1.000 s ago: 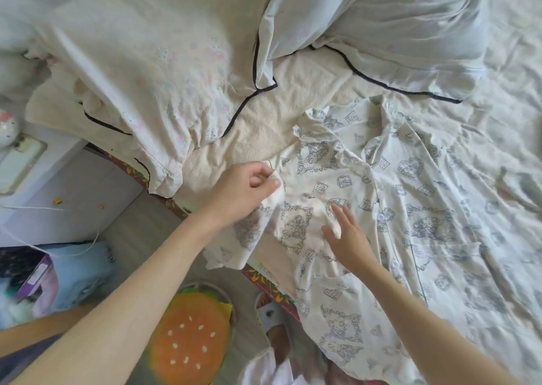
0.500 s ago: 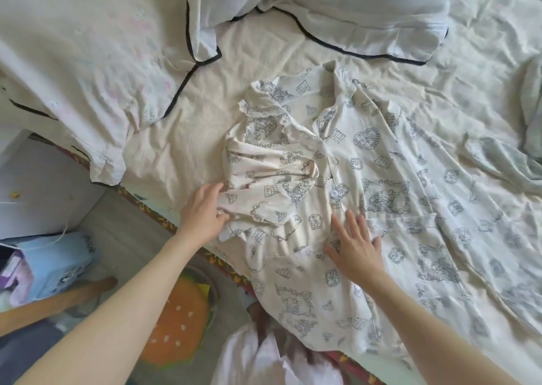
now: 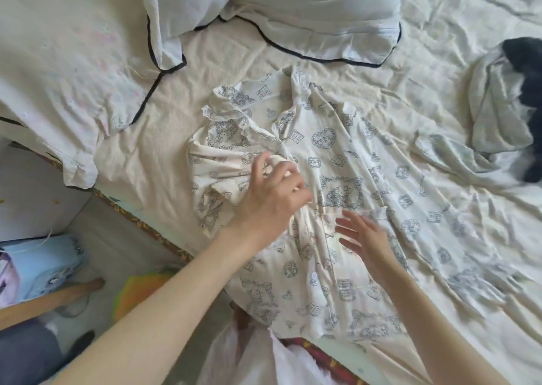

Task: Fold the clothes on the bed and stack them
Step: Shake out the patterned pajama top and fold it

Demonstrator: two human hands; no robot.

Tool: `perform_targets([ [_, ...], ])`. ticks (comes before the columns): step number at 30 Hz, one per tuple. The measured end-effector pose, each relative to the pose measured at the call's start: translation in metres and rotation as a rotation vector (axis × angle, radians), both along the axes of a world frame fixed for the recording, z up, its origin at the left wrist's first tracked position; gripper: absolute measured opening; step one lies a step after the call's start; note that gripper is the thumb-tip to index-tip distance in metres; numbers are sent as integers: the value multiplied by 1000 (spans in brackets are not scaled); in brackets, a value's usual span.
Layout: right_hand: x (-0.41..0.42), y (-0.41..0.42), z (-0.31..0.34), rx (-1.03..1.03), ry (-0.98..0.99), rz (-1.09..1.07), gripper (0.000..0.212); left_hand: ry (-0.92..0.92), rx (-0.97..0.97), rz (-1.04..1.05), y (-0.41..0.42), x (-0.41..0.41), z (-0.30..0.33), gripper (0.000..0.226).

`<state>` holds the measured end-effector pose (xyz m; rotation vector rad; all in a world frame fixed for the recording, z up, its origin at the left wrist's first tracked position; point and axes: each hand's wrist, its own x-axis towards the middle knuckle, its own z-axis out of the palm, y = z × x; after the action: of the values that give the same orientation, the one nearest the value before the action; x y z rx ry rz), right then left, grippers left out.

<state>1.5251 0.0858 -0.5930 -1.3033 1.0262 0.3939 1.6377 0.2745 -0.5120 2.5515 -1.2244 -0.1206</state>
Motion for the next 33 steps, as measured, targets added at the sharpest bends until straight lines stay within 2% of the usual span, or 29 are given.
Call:
perform_targets([
  [3, -26, -35, 4, 106, 10, -202, 31, 137, 107, -255, -59, -35, -4, 50],
  [6, -48, -59, 0, 92, 72, -204, 42, 336, 189, -251, -77, -64, -26, 71],
  [11, -36, -63, -11, -114, 89, 62, 61, 426, 349, 143, -33, -71, -72, 73],
  [15, -5, -47, -29, -655, 33, 498, 78, 456, 435, 258, -3, -66, -96, 69],
  [17, 11, -45, -39, -767, 63, 592, 71, 466, 465, 263, 2, -64, -106, 70],
  [20, 31, -52, -49, -566, 124, 496, 54, 463, 491, 278, 0, -62, -115, 65],
  [22, 33, -56, -46, -504, 207, 489, 49, 404, 507, 312, -6, -64, -119, 55],
  [24, 26, -55, -36, -603, 236, 597, 40, 319, 504, 349, -13, -65, -120, 43],
  [26, 15, -50, -27, -797, 139, 696, 30, 260, 495, 365, -20, -63, -121, 34],
  [28, 2, -49, -19, -882, 5, 615, 21, 223, 511, 328, -26, -59, -123, 28],
  [29, -3, -51, -14, -853, -45, 506, 17, 213, 513, 302, -29, -57, -124, 26],
  [33, -30, -58, -3, -669, -34, 82, 34, 210, 411, 213, -35, -60, -116, 19],
])
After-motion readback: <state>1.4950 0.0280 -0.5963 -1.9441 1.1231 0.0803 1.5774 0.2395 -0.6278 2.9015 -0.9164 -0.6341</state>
